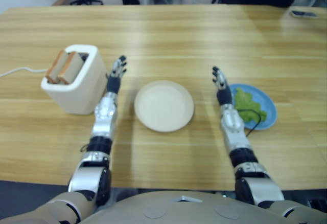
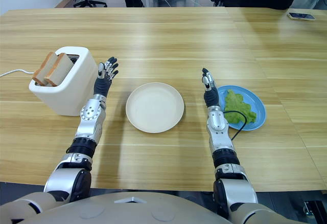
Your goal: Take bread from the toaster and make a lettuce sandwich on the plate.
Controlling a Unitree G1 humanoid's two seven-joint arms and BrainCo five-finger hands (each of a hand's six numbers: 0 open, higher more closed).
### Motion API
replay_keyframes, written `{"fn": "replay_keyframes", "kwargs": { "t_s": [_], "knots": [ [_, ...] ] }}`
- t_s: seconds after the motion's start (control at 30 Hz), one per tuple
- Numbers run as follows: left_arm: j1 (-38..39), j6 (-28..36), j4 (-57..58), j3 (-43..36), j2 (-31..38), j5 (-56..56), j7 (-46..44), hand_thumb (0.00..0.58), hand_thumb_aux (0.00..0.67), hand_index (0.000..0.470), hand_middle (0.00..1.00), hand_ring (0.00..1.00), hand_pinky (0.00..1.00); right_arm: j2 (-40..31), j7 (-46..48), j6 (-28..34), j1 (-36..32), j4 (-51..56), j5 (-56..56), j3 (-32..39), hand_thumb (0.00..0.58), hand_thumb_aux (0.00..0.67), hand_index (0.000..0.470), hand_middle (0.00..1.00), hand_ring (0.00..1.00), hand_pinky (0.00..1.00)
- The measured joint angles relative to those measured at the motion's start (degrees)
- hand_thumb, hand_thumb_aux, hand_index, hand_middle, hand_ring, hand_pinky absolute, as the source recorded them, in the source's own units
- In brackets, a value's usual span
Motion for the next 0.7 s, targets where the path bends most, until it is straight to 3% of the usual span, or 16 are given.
{"fn": "replay_keyframes", "kwargs": {
  "t_s": [0.5, 0.63, 0.7],
  "knots": [
    [0.2, -0.7, 1.5, -0.2, 0.2, -0.1, -0.6, 0.000, 0.000, 0.000, 0.00, 0.00, 0.00, 0.0, 0.0, -0.7, 0.1, 0.0, 0.1, -0.1, 0.000, 0.000, 0.000, 0.00, 0.00, 0.00],
    [7.8, 5.5, -22.9, -3.1, 1.2, -0.6, -3.4, 0.000, 0.000, 0.000, 0.00, 0.00, 0.00, -0.4, -0.3, -0.9, 0.5, 0.0, 0.1, -0.2, 0.000, 0.000, 0.000, 0.00, 0.00, 0.00],
    [11.3, 13.2, -42.3, -3.0, 5.6, -3.0, -4.8, 0.000, 0.000, 0.000, 0.00, 0.00, 0.00, -0.2, -0.4, -1.0, 0.6, -0.1, 0.1, -0.1, 0.000, 0.000, 0.000, 0.00, 0.00, 0.00]
  ]
}}
